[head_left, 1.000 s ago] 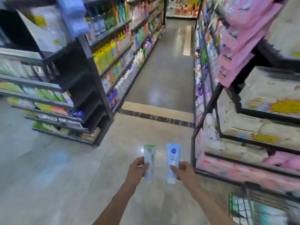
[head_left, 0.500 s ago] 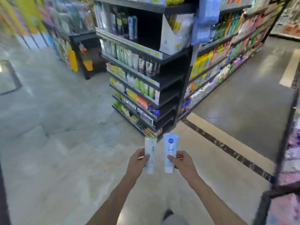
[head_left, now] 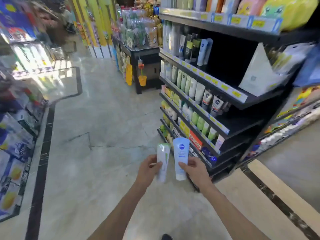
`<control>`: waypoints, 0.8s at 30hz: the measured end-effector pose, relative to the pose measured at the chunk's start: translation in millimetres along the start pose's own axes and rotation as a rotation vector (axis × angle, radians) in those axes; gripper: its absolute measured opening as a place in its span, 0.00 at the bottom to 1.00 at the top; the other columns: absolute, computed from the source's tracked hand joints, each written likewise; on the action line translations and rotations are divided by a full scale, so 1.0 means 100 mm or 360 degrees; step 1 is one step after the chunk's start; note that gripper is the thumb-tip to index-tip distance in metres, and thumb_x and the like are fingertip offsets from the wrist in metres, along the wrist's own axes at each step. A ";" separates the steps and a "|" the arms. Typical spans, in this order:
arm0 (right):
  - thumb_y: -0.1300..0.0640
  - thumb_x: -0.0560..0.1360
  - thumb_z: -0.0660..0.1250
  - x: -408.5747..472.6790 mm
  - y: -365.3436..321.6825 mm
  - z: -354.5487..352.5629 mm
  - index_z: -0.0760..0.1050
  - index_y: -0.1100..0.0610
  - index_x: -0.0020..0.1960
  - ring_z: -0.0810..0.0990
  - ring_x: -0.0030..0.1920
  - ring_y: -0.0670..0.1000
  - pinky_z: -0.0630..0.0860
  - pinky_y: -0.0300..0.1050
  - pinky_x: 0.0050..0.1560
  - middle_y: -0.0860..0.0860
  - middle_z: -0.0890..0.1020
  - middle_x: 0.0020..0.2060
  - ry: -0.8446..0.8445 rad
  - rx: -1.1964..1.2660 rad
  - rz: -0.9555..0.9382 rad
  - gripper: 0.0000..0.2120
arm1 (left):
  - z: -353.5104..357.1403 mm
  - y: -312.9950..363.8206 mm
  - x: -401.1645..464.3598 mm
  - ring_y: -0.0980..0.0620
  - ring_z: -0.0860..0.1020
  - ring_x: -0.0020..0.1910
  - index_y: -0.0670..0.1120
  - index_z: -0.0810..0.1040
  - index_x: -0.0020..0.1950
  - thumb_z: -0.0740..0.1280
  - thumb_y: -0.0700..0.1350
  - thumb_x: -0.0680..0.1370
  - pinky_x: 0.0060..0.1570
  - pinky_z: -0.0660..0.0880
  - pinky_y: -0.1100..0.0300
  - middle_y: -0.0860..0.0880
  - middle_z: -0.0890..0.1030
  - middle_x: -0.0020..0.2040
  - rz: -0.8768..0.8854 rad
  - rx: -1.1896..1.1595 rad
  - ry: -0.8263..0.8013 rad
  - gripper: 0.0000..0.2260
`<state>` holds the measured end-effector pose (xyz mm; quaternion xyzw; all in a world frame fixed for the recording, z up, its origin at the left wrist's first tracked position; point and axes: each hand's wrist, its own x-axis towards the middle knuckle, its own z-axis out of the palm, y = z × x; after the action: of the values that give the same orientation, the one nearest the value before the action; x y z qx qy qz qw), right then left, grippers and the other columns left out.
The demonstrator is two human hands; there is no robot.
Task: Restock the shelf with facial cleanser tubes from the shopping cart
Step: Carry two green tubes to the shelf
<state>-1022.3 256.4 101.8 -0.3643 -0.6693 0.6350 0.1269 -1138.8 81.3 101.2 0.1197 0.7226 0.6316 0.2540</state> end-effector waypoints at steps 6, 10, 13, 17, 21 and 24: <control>0.57 0.74 0.77 1.03 -0.59 0.30 0.80 0.59 0.56 0.86 0.44 0.45 0.76 0.31 0.36 0.52 0.86 0.49 -0.0048 -0.0071 -0.0110 0.13 | -0.13 0.42 1.07 0.41 0.84 0.56 0.48 0.82 0.59 0.73 0.45 0.77 0.58 0.80 0.40 0.50 0.86 0.55 0.0090 -0.0022 0.0075 0.11; 0.58 0.74 0.77 1.57 -0.88 0.43 0.78 0.60 0.56 0.83 0.42 0.38 0.77 0.32 0.39 0.50 0.85 0.49 0.0028 -0.0068 -0.0130 0.14 | -0.18 0.62 1.76 0.42 0.83 0.56 0.48 0.82 0.61 0.72 0.43 0.80 0.58 0.80 0.41 0.48 0.85 0.57 0.0162 -0.0023 0.0021 0.10; 0.59 0.74 0.77 1.96 -1.05 0.51 0.77 0.60 0.56 0.83 0.48 0.44 0.76 0.31 0.38 0.50 0.84 0.49 0.0140 -0.0050 -0.0135 0.14 | -0.19 0.75 2.29 0.43 0.84 0.55 0.47 0.81 0.62 0.71 0.41 0.80 0.58 0.80 0.40 0.48 0.85 0.57 0.0176 -0.0014 -0.0016 0.11; 0.54 0.74 0.78 2.48 -1.31 0.63 0.76 0.55 0.53 0.81 0.47 0.41 0.73 0.30 0.37 0.48 0.82 0.50 0.0289 -0.0068 -0.0128 0.13 | -0.21 0.94 3.01 0.40 0.82 0.55 0.46 0.81 0.61 0.70 0.39 0.80 0.58 0.80 0.41 0.47 0.85 0.56 0.0239 0.0012 -0.0148 0.10; 0.52 0.73 0.78 2.94 -1.58 0.77 0.76 0.57 0.56 0.82 0.50 0.48 0.75 0.40 0.43 0.51 0.81 0.52 0.0481 -0.0056 -0.0117 0.17 | -0.20 1.23 3.71 0.50 0.84 0.50 0.45 0.80 0.64 0.70 0.40 0.81 0.53 0.82 0.52 0.50 0.85 0.55 0.0245 0.0002 -0.0352 0.11; 0.53 0.74 0.78 3.22 -1.86 0.86 0.75 0.57 0.57 0.81 0.49 0.47 0.76 0.38 0.44 0.52 0.81 0.54 0.0621 0.0023 -0.0089 0.17 | -0.17 1.50 4.18 0.52 0.83 0.50 0.47 0.79 0.62 0.71 0.40 0.80 0.52 0.81 0.54 0.47 0.84 0.55 0.0203 -0.0036 -0.0486 0.11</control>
<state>-1363.6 413.9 169.2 -0.4608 -0.6372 0.5534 0.2744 -1522.2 299.6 158.6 0.2571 0.6595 0.6290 0.3216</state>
